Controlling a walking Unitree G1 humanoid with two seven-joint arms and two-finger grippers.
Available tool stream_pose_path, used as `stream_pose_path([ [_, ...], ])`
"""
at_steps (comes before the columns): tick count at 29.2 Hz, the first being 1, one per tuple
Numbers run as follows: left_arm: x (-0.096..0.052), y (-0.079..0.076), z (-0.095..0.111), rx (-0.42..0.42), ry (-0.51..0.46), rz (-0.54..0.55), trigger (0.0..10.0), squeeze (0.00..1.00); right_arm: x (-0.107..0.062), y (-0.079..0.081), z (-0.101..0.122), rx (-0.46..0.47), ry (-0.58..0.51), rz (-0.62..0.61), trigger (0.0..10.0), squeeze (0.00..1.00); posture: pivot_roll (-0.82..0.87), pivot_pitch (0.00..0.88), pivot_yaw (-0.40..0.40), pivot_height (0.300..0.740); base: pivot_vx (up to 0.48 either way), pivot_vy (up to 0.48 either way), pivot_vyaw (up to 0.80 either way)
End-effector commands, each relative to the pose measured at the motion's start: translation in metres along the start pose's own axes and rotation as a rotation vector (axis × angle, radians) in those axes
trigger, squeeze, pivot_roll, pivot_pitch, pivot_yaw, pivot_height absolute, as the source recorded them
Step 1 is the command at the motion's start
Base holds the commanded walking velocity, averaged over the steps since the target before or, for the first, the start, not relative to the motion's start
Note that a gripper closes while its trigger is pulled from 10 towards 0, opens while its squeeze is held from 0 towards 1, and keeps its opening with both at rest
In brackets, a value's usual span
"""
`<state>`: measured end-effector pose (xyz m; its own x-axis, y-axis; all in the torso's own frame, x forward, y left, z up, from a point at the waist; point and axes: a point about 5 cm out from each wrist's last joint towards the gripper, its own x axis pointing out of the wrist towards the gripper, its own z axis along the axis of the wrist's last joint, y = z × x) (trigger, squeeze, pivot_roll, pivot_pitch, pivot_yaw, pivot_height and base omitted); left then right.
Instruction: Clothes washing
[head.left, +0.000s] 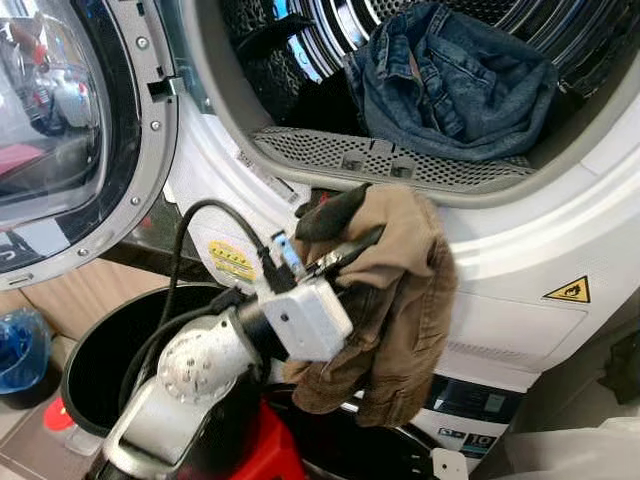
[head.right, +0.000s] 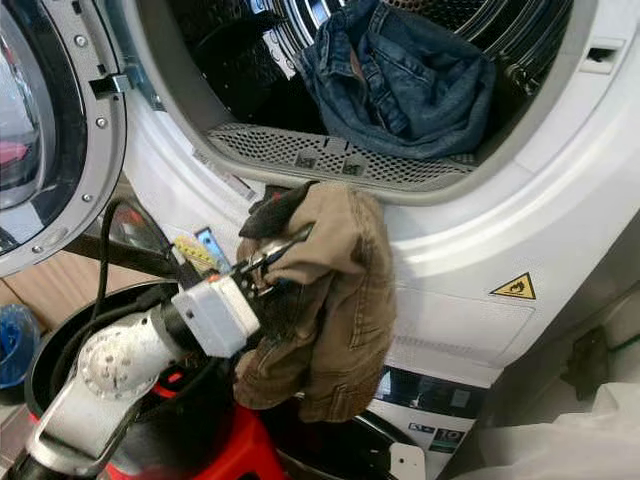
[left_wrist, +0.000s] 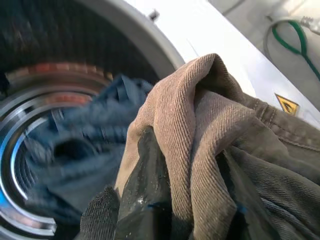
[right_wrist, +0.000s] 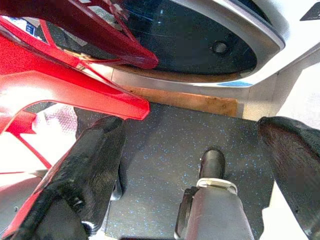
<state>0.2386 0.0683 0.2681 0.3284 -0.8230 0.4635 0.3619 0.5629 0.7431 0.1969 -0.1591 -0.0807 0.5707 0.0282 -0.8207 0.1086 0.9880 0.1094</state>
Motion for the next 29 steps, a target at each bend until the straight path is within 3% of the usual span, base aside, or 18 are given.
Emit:
stream_pose_path([
  [1,0.006,0.012,0.012,0.049,-0.087,0.014,0.0,0.00,0.000,0.004,0.000,0.009,-0.001,0.003,10.0,0.00,0.10,0.000,0.070,0.740,0.000,0.000,0.00],
  [4,0.026,0.030,0.022,0.149,-0.195,-0.051,0.0,0.00,0.001,0.006,0.000,0.024,-0.004,0.002,10.0,0.00,0.10,0.000,0.075,0.740,0.000,0.000,0.00],
  [7,0.031,0.034,0.024,0.193,-0.220,-0.076,0.0,0.00,0.001,0.007,0.001,0.022,-0.005,0.004,10.0,0.00,0.10,0.000,0.079,0.740,0.000,0.000,0.00],
  [10,0.040,0.047,0.023,0.298,-0.252,-0.132,0.0,0.00,0.001,0.007,0.001,0.031,-0.009,0.002,10.0,0.00,0.09,0.000,0.087,0.740,0.000,0.000,0.00],
  [19,0.066,0.107,0.013,0.598,-0.261,-0.089,0.0,0.00,0.001,0.006,0.000,0.050,-0.010,-0.010,10.0,0.00,0.08,0.000,0.102,0.740,0.000,0.000,0.00],
  [20,0.066,0.107,0.013,0.598,-0.261,-0.089,0.0,0.00,0.001,0.006,0.000,0.050,-0.010,-0.010,10.0,0.00,0.08,0.000,0.102,0.740,0.000,0.000,0.00],
  [23,0.072,0.130,0.013,0.680,-0.252,-0.040,0.0,0.00,0.000,0.006,-0.001,0.056,-0.012,-0.012,10.0,0.00,0.07,0.000,0.105,0.740,0.000,0.000,0.00],
  [29,0.078,0.145,0.021,0.762,-0.307,-0.007,0.0,0.00,0.000,0.007,-0.002,0.055,-0.010,-0.007,10.0,0.00,0.07,0.000,0.107,0.740,0.000,0.000,0.00],
])
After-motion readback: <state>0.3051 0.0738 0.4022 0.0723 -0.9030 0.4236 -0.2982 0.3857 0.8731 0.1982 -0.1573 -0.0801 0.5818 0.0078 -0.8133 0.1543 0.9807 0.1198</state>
